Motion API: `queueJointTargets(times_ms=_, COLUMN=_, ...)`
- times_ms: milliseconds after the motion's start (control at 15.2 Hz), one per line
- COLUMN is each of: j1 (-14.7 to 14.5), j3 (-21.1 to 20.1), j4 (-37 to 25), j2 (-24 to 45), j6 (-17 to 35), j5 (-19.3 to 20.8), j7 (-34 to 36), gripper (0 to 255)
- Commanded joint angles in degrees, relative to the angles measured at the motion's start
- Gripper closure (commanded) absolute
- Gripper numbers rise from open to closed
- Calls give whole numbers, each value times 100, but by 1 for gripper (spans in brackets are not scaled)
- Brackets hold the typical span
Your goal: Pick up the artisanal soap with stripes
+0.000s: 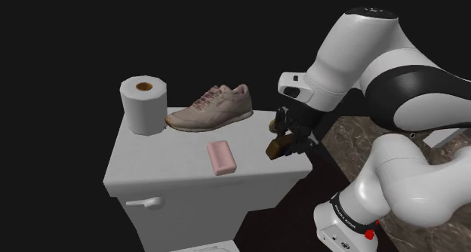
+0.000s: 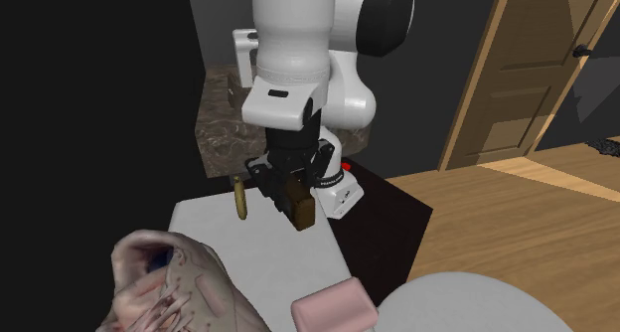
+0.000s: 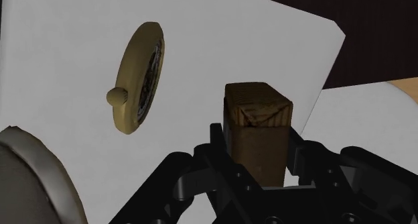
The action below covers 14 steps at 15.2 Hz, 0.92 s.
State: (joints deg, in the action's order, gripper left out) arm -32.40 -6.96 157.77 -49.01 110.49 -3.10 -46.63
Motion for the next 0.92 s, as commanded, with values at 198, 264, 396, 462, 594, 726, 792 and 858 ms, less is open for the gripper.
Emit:
queueJointTargets(times_ms=198, j1=13, j3=31, j4=-362, j2=-54, j6=-416, j5=26, j7=-10, gripper=255)
queueJointTargets(times_ms=264, j1=16, j3=36, j4=-436, j2=-59, j6=-495, j5=31, j7=-12, gripper=255)
queueJointTargets(times_ms=396, j1=21, j3=48, j4=-587, j2=-64, j6=-651, j5=41, j7=-16, gripper=255)
queueJointTargets(times_ms=462, j1=24, j3=53, j4=-664, j2=-64, j6=-728, j5=46, j7=-18, gripper=255)
queueJointTargets(times_ms=594, j1=30, j3=64, j4=-820, j2=-60, j6=-880, j5=55, j7=-21, gripper=255)
queueJointTargets(times_ms=726, j1=36, j3=74, j4=-980, j2=-50, j6=-1029, j5=65, j7=-25, gripper=255)
queueJointTargets(times_ms=792, j1=36, j3=74, j4=-991, j2=-50, j6=-1040, j5=66, j7=-25, gripper=255)
queueJointTargets(times_ms=858, j1=36, j3=74, j4=-992, j2=-49, j6=-1040, j5=66, j7=-25, gripper=255)
